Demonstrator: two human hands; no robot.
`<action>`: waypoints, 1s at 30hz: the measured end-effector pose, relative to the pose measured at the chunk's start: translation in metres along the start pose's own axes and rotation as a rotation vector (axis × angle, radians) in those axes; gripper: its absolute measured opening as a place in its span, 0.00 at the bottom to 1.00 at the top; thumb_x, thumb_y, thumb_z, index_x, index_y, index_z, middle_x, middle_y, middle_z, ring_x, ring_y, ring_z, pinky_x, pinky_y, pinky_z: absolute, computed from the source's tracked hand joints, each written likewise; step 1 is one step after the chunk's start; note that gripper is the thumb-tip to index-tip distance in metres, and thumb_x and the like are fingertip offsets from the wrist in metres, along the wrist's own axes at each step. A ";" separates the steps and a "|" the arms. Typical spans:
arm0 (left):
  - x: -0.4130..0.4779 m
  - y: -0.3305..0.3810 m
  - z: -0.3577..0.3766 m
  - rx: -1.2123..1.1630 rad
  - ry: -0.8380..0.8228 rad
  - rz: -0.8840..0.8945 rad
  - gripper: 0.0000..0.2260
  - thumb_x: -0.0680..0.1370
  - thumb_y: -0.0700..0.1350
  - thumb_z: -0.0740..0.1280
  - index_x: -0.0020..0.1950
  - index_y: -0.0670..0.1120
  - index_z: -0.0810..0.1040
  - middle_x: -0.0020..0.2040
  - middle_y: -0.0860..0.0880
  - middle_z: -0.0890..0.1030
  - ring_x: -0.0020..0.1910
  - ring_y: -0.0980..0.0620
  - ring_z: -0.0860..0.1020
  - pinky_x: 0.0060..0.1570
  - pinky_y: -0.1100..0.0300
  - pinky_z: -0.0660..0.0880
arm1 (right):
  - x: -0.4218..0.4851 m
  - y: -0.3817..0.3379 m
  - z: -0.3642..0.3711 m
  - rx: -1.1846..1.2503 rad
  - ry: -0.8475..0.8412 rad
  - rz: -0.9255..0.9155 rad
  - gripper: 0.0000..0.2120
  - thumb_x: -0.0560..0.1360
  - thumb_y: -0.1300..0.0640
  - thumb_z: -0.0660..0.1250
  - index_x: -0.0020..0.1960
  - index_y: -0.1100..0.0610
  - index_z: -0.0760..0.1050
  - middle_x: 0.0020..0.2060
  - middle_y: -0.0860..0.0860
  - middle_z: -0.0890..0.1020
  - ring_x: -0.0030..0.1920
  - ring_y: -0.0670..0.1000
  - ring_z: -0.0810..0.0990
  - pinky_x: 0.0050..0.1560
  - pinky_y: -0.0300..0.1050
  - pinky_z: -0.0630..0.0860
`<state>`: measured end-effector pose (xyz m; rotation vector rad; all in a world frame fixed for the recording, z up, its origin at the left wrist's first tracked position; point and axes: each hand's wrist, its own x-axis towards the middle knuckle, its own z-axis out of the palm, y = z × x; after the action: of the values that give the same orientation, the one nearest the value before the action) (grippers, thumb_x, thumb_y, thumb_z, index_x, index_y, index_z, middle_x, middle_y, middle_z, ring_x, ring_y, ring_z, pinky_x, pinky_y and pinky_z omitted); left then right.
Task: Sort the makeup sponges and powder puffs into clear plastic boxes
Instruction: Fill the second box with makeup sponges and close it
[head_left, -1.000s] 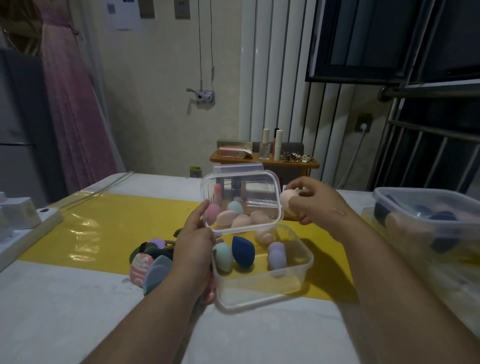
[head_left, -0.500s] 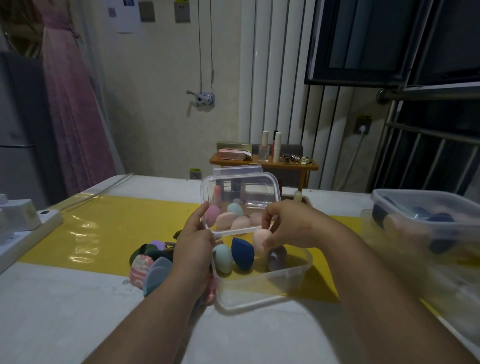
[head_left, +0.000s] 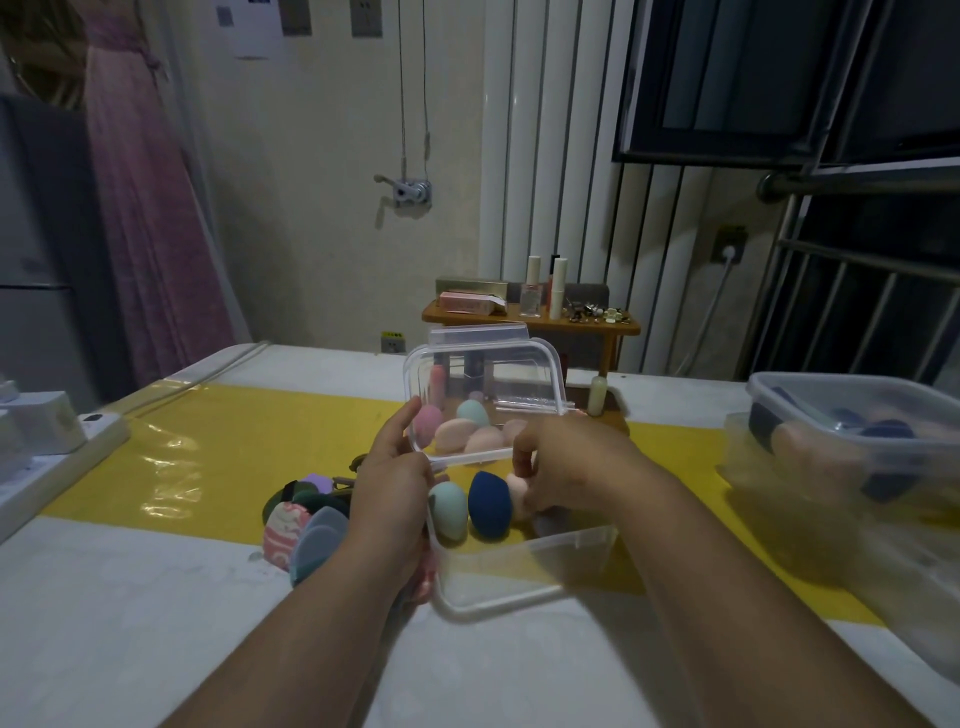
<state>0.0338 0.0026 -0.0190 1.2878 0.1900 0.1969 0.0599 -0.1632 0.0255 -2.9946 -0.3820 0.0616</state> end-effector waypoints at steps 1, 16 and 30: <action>0.000 0.000 0.000 0.002 0.002 0.001 0.30 0.77 0.29 0.57 0.68 0.60 0.74 0.67 0.47 0.76 0.53 0.46 0.80 0.34 0.60 0.78 | 0.000 0.001 -0.001 0.033 -0.023 -0.004 0.15 0.67 0.50 0.78 0.49 0.44 0.77 0.45 0.45 0.81 0.45 0.48 0.78 0.48 0.49 0.81; 0.010 -0.009 -0.003 0.017 0.014 0.017 0.31 0.76 0.30 0.59 0.66 0.63 0.75 0.67 0.48 0.76 0.57 0.44 0.79 0.42 0.52 0.81 | -0.003 -0.008 -0.003 0.099 -0.039 0.033 0.15 0.70 0.37 0.72 0.48 0.48 0.84 0.39 0.44 0.84 0.40 0.45 0.81 0.47 0.49 0.82; 0.009 -0.007 -0.002 -0.004 0.007 0.005 0.31 0.76 0.29 0.58 0.67 0.62 0.75 0.68 0.49 0.75 0.55 0.45 0.80 0.39 0.55 0.80 | -0.004 -0.001 -0.014 0.057 -0.050 0.062 0.12 0.68 0.54 0.77 0.48 0.48 0.77 0.46 0.48 0.80 0.46 0.50 0.78 0.49 0.48 0.80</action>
<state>0.0420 0.0053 -0.0263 1.2839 0.1921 0.2054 0.0566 -0.1648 0.0396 -2.9530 -0.2874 0.1513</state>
